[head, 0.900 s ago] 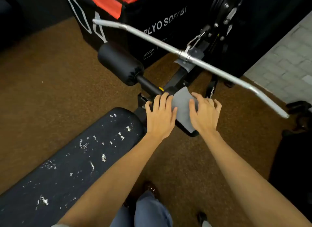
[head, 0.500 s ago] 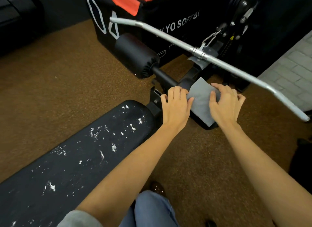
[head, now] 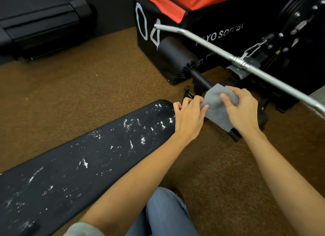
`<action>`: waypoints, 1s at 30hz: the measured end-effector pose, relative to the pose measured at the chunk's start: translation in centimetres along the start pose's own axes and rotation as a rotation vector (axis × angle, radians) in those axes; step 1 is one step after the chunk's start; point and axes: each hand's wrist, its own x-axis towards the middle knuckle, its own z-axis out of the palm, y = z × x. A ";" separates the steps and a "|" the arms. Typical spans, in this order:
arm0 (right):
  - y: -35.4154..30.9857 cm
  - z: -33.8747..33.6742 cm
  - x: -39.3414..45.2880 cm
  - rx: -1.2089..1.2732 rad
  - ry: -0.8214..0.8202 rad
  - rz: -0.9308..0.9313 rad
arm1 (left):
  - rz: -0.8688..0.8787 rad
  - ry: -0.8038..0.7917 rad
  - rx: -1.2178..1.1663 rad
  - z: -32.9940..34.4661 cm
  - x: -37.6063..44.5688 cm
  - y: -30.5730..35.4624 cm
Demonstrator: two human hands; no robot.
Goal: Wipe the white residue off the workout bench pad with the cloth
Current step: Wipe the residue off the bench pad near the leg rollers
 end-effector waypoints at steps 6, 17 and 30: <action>-2.2 1.7 -0.8 0.054 -0.161 0.015 | -0.061 0.021 0.016 -0.9 -2.5 -2.9; -3.4 7.1 -3.8 0.552 -0.419 0.486 | -0.143 0.025 0.032 -4.0 -6.6 -8.6; -1.4 14.2 -1.4 0.364 -0.033 0.220 | -0.309 0.004 0.291 -6.3 -16.6 -14.9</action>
